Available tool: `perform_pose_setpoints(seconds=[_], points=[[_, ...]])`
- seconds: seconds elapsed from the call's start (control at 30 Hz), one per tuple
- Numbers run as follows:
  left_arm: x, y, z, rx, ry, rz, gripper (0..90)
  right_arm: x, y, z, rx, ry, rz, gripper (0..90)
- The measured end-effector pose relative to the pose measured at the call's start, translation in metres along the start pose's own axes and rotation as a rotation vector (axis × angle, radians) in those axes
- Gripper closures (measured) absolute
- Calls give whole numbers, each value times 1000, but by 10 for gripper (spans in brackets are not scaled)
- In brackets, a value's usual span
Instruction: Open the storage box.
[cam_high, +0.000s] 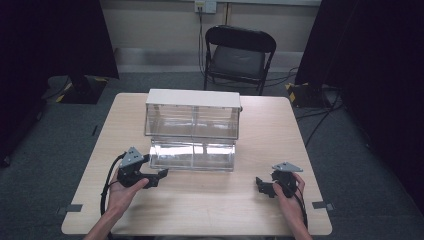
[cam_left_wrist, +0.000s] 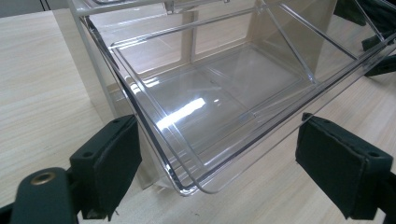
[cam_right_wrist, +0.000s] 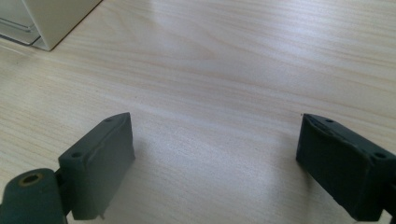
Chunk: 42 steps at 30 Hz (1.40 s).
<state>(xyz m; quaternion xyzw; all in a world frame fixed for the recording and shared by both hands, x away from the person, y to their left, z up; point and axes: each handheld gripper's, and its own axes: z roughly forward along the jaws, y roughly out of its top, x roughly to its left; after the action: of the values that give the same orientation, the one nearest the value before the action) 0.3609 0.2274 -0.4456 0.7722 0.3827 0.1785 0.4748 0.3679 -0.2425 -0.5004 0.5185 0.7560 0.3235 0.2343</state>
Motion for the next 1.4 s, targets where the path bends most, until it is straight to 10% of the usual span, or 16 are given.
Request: perform_pose_setpoints(seconds=[1.4], points=[[-6,3,-7,-20,19,12,158,0,0,0,0,0,0,104]])
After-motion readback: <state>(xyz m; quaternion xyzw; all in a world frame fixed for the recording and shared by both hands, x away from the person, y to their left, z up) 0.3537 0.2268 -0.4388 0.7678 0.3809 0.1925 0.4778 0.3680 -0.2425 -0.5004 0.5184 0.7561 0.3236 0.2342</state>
